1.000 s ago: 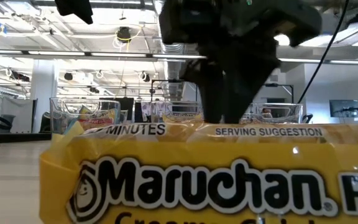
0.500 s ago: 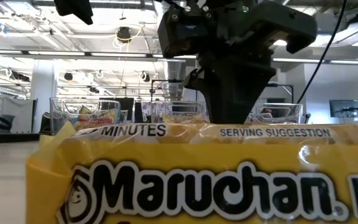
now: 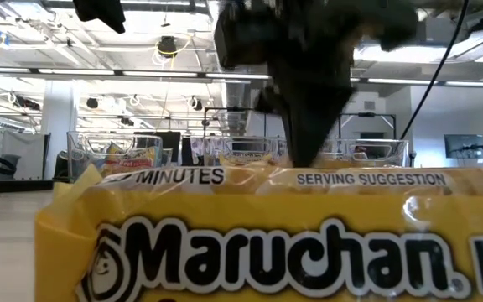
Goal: Sort Maruchan noodles
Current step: Put the yellow noodle pack into the middle transparent bin
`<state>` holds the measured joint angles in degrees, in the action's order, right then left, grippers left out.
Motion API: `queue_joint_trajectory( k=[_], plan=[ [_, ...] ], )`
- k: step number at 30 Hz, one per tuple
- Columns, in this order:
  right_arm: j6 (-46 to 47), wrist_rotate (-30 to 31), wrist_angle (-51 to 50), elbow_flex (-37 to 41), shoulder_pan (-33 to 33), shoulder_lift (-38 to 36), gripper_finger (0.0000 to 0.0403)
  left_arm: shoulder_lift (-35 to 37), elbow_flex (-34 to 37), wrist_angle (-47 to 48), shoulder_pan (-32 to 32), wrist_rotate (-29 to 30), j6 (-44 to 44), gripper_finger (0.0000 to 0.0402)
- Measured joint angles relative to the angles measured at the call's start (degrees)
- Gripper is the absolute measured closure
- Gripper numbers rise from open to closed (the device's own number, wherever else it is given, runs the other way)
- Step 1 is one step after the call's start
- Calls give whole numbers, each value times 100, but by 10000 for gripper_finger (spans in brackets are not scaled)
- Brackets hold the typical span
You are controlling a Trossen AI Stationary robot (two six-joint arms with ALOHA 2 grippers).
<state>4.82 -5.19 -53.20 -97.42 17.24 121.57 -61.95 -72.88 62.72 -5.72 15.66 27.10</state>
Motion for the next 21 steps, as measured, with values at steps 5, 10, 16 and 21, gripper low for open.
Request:
queue_joint_trajectory(
  k=[5,10,16,21],
  plan=[
    [126,-74,-51,-84,8,-367,399,0,0,2,0,0,-3,290],
    [185,29,-138,-82,36,-761,400,0,0,48,0,0,-5,290],
    [132,883,-238,-86,-117,-1330,400,0,0,133,0,-1,-5,290],
    [-212,1771,-190,-94,-509,-1741,400,0,0,130,0,0,-5,290]
  ],
)
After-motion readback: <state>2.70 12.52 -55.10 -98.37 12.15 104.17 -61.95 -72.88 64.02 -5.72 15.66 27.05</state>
